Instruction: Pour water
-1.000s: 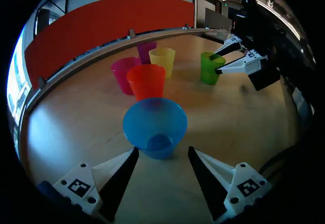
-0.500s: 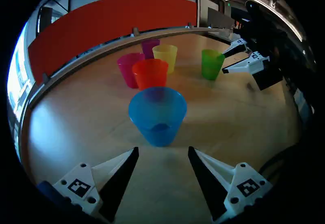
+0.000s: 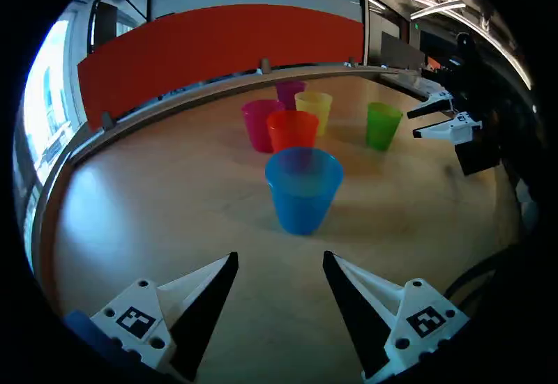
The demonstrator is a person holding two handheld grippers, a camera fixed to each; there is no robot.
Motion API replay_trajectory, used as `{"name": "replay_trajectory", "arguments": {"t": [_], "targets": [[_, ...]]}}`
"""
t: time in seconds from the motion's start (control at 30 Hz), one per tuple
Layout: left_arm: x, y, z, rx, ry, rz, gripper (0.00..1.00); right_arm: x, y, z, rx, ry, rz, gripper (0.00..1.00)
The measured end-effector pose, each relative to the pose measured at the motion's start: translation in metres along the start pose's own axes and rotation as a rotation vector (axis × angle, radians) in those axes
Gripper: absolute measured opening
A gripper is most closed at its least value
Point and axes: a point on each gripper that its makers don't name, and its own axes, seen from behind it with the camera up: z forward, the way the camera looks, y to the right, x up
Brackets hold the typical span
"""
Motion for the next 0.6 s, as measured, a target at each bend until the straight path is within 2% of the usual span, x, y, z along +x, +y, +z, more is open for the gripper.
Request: {"name": "replay_trajectory", "arguments": {"t": [0.3,0.6], "targets": [[0.004,-0.04,-0.019,0.119,0.084,-0.089,0.9,0.006,0.014,-0.022,-0.101,0.09,0.028,0.97],[0.014,-0.067,-0.033,0.225,0.189,-0.136,0.9,0.017,0.031,-0.043,-0.217,0.192,0.051,0.97]]}}
